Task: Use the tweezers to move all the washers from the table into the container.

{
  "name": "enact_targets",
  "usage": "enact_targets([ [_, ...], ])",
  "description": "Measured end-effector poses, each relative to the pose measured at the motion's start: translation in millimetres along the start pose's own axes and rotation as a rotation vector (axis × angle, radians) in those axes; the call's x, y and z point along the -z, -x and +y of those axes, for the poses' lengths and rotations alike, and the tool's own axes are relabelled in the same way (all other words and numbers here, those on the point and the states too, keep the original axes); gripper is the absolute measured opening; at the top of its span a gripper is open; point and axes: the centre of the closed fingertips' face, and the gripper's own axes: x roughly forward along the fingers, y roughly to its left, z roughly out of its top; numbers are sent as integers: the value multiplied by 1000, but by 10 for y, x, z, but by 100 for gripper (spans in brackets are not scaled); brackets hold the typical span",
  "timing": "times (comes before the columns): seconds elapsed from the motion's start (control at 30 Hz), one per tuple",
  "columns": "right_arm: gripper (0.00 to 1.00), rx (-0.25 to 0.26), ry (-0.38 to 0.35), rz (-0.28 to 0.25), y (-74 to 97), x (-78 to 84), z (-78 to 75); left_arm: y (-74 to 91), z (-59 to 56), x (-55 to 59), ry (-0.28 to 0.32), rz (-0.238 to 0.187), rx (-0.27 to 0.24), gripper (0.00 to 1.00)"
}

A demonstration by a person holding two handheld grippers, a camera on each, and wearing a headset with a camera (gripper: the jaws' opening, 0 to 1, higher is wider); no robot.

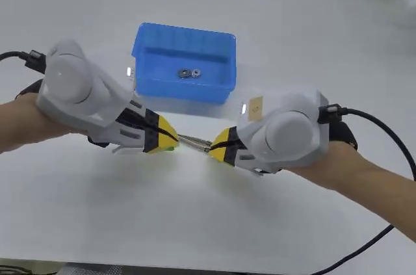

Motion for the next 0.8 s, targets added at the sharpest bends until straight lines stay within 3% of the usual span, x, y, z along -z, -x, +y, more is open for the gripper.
enact_targets([
  [0.17, 5, 22, 9, -17, 73, -34, -47, 39, -22, 23, 15, 16, 5, 4],
  [0.3, 8, 62, 14, -33, 213, -70, -97, 150, -34, 96, 45, 45, -44, 5],
  [0.43, 10, 121, -30, -78, 390, -103, -117, 290, 11, 40, 120, 3, -152, 5],
  [0.53, 15, 162, -77, -125, 519, -151, -66, 424, -41, -54, 169, -56, -217, 8],
  [0.57, 16, 176, -101, -159, 586, -182, -32, 474, -102, -69, 183, -70, -228, 10],
  [0.7, 22, 211, -184, -209, 760, -166, 83, 606, -308, -70, 238, -106, -264, 17],
  [0.8, 25, 237, -264, -259, 895, -150, 163, 708, -469, -129, 277, -159, -297, 21],
])
